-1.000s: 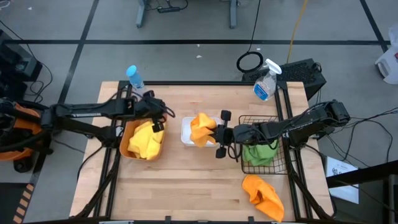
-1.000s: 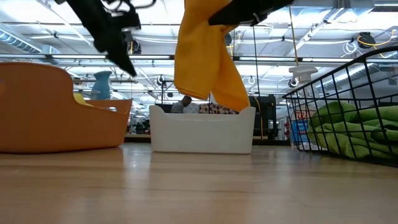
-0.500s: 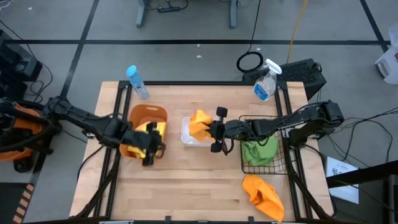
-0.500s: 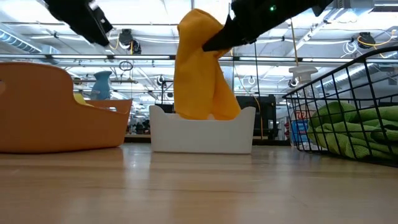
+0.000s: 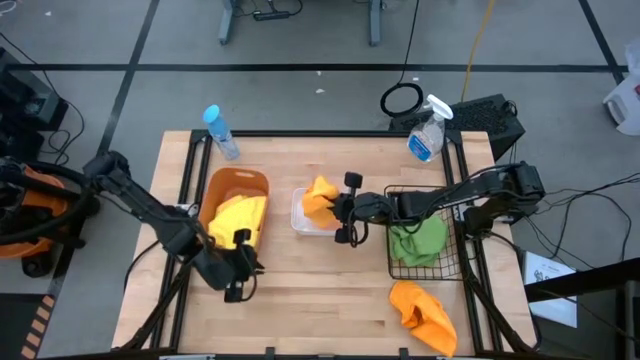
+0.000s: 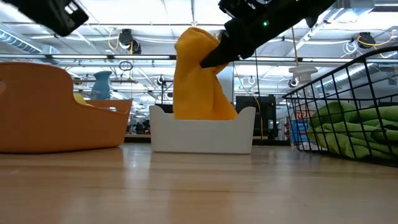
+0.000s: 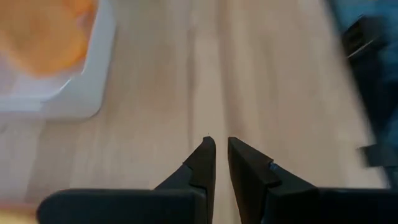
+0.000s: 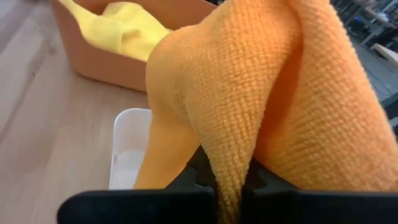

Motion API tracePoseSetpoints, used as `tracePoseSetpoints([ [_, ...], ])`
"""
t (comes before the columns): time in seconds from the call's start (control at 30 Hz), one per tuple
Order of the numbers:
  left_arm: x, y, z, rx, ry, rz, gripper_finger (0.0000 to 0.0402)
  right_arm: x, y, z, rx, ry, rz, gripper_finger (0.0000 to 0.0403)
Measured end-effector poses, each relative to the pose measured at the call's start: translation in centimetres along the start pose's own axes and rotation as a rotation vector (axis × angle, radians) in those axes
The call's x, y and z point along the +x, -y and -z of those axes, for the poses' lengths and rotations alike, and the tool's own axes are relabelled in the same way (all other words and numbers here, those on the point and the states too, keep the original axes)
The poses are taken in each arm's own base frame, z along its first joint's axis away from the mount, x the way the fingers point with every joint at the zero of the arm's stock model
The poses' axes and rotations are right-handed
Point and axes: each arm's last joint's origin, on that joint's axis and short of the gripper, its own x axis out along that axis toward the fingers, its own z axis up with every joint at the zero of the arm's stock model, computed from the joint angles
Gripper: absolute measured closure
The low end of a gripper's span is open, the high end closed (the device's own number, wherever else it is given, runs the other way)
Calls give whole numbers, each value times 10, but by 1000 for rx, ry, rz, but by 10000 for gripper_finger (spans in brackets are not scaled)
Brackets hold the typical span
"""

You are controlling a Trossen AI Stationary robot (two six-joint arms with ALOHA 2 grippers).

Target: Sort microfiber towel by color & place in baskets

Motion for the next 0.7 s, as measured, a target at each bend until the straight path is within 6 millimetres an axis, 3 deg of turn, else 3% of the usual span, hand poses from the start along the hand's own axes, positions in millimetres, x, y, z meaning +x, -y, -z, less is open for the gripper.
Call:
tracePoseSetpoints([
  [0.23,12,-7,20,-22,-171,-195,352,6,-5,4,4,-7,-25,402],
  [0.7,15,-18,19,32,-152,-326,352,6,-4,4,5,-3,-16,399],
])
